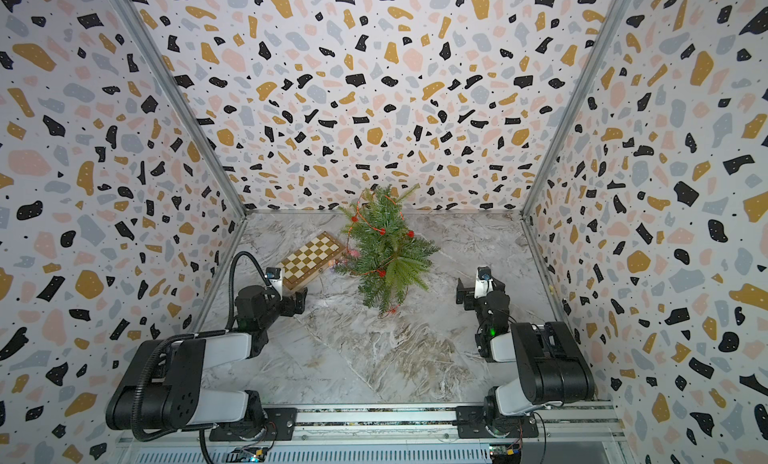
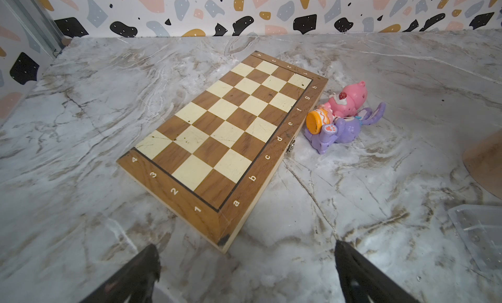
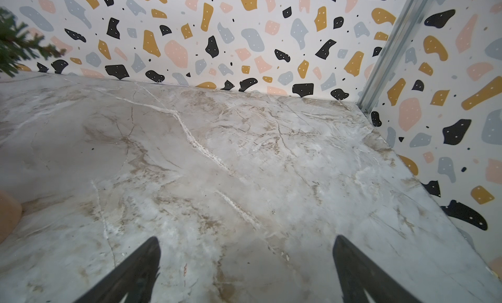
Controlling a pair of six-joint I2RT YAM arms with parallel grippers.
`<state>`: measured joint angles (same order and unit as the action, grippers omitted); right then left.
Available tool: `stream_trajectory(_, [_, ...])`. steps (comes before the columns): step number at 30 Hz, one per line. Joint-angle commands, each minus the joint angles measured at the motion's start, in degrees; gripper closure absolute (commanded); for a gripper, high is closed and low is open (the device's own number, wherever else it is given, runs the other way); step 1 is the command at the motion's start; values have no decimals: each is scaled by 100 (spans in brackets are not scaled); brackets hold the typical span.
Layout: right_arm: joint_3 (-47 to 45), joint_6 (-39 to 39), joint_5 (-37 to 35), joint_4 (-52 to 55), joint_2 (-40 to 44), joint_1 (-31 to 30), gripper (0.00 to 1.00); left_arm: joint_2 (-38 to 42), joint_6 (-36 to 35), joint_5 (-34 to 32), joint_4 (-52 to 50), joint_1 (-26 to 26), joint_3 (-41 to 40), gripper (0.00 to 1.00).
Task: Remove string lights from the small christmas tree
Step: Pick up the light string from the Christmas tree.
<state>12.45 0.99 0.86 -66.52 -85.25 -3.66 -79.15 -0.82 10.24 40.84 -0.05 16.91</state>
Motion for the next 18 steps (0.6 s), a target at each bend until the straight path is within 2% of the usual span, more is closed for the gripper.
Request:
stream_trajectory(1, [91,24,29,-107,31,-20,1,-14,3,57,329,32,173,1])
stream_trajectory(18, [74,38,29,-149,35,-11,1,30,-10,17,393,25,113,1])
